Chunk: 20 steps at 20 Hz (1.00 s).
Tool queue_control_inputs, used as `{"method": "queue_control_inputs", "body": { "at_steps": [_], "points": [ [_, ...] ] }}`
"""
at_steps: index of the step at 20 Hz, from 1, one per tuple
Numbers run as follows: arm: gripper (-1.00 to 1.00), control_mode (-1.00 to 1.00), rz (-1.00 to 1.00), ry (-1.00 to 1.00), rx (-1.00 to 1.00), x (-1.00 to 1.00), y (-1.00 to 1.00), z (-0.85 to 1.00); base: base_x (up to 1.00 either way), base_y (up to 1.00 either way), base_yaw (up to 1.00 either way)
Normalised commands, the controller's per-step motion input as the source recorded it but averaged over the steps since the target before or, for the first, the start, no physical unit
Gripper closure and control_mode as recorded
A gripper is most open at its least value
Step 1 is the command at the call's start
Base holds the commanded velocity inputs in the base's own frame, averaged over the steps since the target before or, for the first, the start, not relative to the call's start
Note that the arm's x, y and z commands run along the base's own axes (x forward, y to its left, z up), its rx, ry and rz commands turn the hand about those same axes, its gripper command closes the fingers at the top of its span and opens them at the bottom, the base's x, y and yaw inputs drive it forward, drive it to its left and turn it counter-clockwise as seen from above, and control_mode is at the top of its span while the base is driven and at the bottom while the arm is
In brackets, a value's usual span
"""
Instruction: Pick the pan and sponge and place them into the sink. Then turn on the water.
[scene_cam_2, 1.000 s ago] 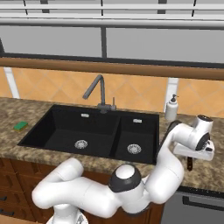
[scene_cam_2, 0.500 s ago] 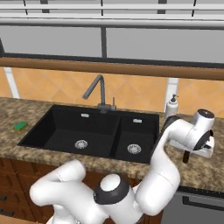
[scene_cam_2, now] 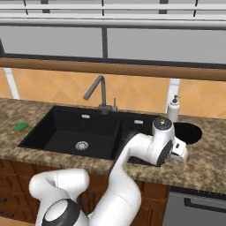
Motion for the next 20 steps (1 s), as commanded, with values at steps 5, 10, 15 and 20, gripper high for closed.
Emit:
{"method": "queue_control_inputs", "body": {
  "at_steps": [5, 10, 15, 20],
  "points": [
    [1.0, -1.0, -0.22, -0.35, 0.0, -0.98, 0.72, 0.46, 0.0, 0.0, 0.0],
    [1.0, -1.0, -0.19, -0.3, -0.06, -0.72, 0.86, 0.68, 0.0, 0.0, 0.0],
    [1.0, -1.0, -0.1, -0.25, -0.06, -0.52, 0.85, 0.62, 0.0, 0.0, 0.0],
    [1.0, -1.0, 0.0, -0.12, 0.03, -0.49, 0.72, 0.5, 0.0, 0.0, 0.0]
  ]
}}
